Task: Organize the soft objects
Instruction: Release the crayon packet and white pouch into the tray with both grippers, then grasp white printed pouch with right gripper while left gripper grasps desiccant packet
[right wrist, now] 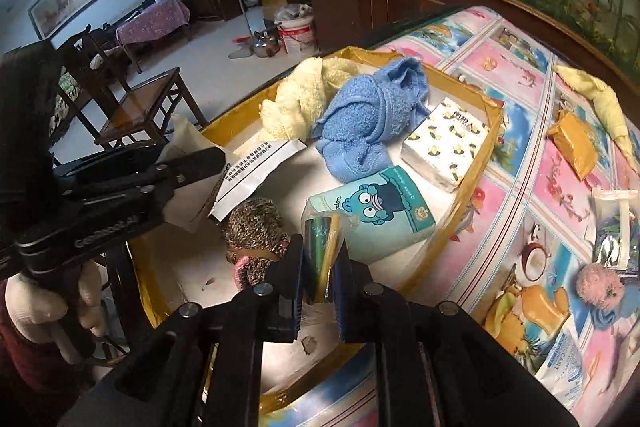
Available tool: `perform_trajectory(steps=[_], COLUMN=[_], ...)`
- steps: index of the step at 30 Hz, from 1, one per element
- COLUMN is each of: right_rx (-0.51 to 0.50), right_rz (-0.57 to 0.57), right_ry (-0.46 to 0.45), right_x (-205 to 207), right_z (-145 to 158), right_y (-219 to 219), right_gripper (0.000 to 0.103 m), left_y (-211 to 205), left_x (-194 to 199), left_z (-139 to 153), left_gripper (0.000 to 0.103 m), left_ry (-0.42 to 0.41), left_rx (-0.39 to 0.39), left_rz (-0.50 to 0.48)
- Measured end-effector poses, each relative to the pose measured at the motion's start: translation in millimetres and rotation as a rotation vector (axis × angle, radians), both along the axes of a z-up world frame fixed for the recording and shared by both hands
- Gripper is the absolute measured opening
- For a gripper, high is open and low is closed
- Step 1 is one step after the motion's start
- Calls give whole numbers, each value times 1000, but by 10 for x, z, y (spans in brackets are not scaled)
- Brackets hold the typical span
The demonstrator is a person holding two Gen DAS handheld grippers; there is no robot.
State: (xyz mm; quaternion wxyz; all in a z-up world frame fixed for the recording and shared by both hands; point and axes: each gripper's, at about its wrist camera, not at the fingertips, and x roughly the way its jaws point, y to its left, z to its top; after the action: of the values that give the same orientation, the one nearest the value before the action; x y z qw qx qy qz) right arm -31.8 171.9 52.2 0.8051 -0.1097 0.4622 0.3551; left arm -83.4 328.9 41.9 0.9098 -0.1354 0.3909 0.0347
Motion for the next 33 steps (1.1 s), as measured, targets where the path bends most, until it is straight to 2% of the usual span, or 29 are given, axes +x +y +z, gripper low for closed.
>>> perform_trajectory(steps=[3, 6, 7, 8, 11, 13, 14, 16, 17, 18, 20, 23, 25, 29, 31, 33], right_rx=[38, 72, 80, 89, 125, 162, 180, 184, 171, 151, 102, 67, 61, 69, 88, 97], right_rz=[-10, -25, -30, -37, -69, -100, -121, -172, -207, -246, -330, -416, -455, -532, -567, -612], right_ry=[10, 11, 13, 16, 29, 2, -20, -58, -74, -85, -76, -7, 13, 25, 30, 28], right_x=[9, 41, 58, 69, 119, 123, 123, 137, 152, 172, 231, 253, 208, 83, -28, -148], right_z=[42, 89, 96, 104, 154, 277, 350, 445, 460, 451, 357, 145, 47, -23, -6, -2], right_y=[-72, -153, -168, -196, -322, -508, -649, -958, -1129, -1309, -1683, -2138, -2372, -2780, -2989, -3208], right_gripper=[21, 33, 34, 36, 36, 36, 36, 45, 54, 57, 57, 57, 57, 57, 57, 57], left_y=[32, 32, 37, 47, 52, -2, -49, -195, -267, -358, -576, -988, -1279, -1826, -2144, -2414], left_x=[-66, -134, -159, -187, -280, -353, -374, -405, -411, -407, -400, -384, -385, -279, -187, -69], left_z=[48, 88, 101, 116, 191, 289, 334, 414, 435, 450, 460, 465, 471, 433, 356, 287], left_gripper=[37, 50, 56, 58, 58, 58, 58, 57, 57, 57, 57, 57, 57, 57, 57, 57], left_ry=[-23, -36, -40, -47, -79, -110, -120, -137, -137, -133, -123, -104, -99, -66, -60, -54], left_rx=[-35, -37, -35, -35, -68, -77, -81, -81, -77, -75, -80, -52, -24, -18, 16, 59], left_rz=[6, 33, 48, 62, 68, 41, 19, -38, -61, -89, -156, -281, -357, -514, -628, -702])
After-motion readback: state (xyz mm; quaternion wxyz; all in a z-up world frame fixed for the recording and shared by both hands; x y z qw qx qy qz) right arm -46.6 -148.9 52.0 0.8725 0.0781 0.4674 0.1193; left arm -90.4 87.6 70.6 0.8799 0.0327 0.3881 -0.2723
